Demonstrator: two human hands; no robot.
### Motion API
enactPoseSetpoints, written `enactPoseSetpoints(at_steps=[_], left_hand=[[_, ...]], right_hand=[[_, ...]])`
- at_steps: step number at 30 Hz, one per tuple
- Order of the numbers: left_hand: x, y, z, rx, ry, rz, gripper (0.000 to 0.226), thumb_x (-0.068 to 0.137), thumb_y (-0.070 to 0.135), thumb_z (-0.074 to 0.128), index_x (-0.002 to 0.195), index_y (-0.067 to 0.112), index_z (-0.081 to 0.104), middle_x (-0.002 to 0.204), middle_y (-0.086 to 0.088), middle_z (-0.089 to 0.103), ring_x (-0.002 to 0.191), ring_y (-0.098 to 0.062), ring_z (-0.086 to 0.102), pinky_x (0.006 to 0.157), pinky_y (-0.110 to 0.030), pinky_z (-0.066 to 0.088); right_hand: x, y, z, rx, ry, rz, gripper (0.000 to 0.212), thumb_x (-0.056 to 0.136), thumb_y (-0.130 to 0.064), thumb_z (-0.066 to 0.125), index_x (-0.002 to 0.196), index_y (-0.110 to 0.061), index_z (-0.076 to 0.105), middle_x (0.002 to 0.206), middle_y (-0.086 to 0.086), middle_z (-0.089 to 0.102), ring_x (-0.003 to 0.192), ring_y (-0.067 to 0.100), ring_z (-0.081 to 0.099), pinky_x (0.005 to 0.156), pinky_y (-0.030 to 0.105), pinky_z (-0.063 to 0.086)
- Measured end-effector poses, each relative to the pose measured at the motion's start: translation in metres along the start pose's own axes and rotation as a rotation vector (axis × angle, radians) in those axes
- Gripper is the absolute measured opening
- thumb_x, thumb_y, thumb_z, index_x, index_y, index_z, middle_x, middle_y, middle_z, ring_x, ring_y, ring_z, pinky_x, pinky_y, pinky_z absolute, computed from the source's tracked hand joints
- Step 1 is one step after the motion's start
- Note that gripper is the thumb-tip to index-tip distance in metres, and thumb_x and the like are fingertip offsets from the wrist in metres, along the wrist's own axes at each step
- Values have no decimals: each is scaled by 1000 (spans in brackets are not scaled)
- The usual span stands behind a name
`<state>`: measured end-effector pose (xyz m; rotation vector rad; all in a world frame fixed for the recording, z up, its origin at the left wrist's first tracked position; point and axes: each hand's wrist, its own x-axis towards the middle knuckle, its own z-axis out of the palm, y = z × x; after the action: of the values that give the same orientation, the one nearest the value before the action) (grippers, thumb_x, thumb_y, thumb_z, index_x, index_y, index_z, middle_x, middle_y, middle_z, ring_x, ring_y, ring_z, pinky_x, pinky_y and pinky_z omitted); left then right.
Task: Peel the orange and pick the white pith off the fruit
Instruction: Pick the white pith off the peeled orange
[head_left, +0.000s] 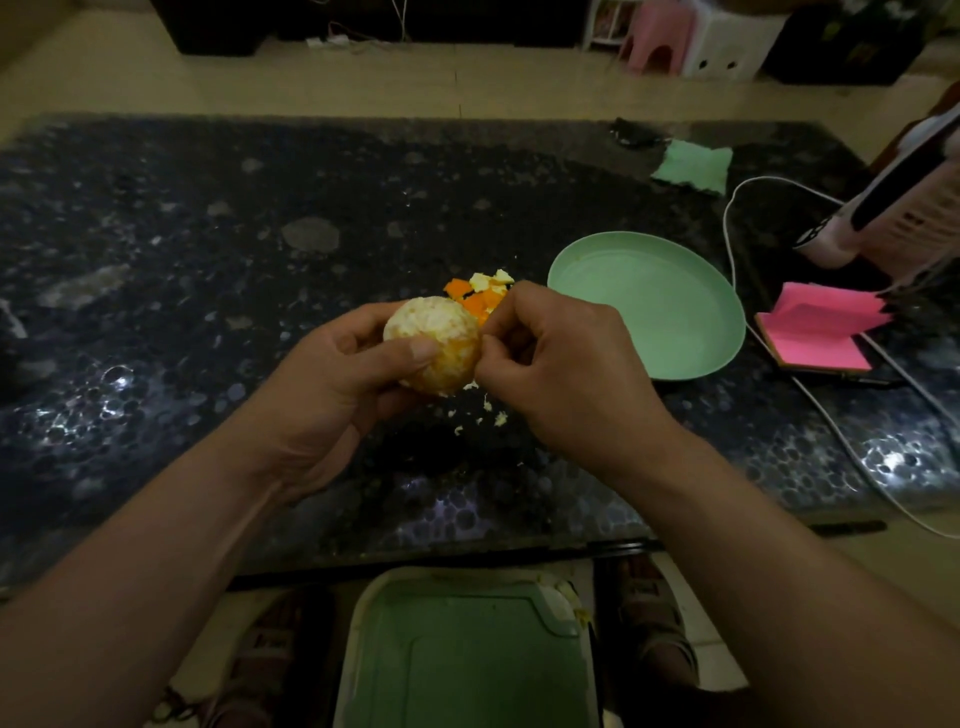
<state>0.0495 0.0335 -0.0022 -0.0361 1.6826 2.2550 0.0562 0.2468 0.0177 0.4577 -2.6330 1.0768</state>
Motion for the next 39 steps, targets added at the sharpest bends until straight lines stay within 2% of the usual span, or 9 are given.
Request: enactPoseSetpoints(at_steps=[5, 9, 12, 16, 19, 22, 29, 34, 39], left_hand=[[-2, 10, -6, -100, -93, 26, 81, 71, 40, 94, 139, 7, 65, 139, -18, 68, 123, -29, 69, 89, -32, 62], [-2, 13, -9, -99, -124, 40, 83, 70, 44, 93, 140, 10, 66, 142, -17, 67, 128, -30, 66, 95, -34, 60], [-3, 14, -10, -85, -118, 37, 84, 71, 43, 92, 143, 9, 63, 142, -17, 66, 128, -31, 66, 94, -33, 60], [-4, 13, -10, -87, -103, 32, 59, 83, 22, 82, 139, 13, 66, 138, -14, 69, 120, -25, 70, 89, -30, 61], [-4, 13, -11, -78, -125, 31, 57, 83, 18, 81, 138, 17, 67, 137, -12, 70, 117, -24, 71, 88, -28, 61], [-4, 13, -10, -46, -94, 16, 56, 86, 12, 66, 142, 16, 63, 135, -10, 71, 115, -23, 72, 85, -26, 61], [-4, 13, -11, -18, -81, 1, 57, 84, 12, 67, 141, 15, 63, 135, -10, 72, 114, -23, 73, 84, -26, 61], [-4, 11, -8, 32, -51, -24, 52, 85, 19, 69, 137, 13, 67, 129, -13, 74, 109, -24, 74, 86, -30, 64], [-5, 12, -7, 39, -10, -56, 44, 85, 27, 72, 127, 12, 73, 123, -17, 76, 104, -25, 75, 86, -33, 63]], right_hand=[[1, 3, -5, 234, -90, 107, 6, 96, -16, 73, 90, -18, 74, 71, -13, 68, 65, 3, 63, 60, 21, 48], [1, 1, -7, 289, -108, 128, 6, 100, -19, 71, 96, -18, 75, 70, -17, 65, 64, 0, 59, 61, 11, 42], [2, -2, -7, 285, -86, 128, 7, 100, -23, 72, 95, -19, 75, 71, -15, 65, 64, 2, 59, 61, 11, 41], [3, -3, -8, 252, -82, 129, 10, 101, -28, 71, 95, -21, 74, 70, -15, 65, 65, 4, 60, 61, 16, 44], [2, -2, -8, 228, -81, 121, 11, 101, -30, 71, 94, -22, 74, 70, -13, 66, 67, 7, 62, 62, 21, 49], [3, -1, -8, 199, -87, 110, 10, 101, -30, 71, 94, -23, 74, 69, -16, 64, 66, 4, 61, 62, 15, 43], [1, -2, -11, 153, -107, 62, 9, 100, -29, 71, 95, -22, 74, 67, -20, 60, 66, 1, 59, 59, 11, 40], [0, 0, -10, 73, -87, -11, 8, 101, -29, 71, 100, -21, 73, 79, -14, 69, 72, 9, 64, 64, 30, 53], [0, 1, -9, -40, -85, -87, 8, 101, -29, 70, 103, -23, 74, 87, -14, 72, 76, 7, 63, 68, 32, 53]])
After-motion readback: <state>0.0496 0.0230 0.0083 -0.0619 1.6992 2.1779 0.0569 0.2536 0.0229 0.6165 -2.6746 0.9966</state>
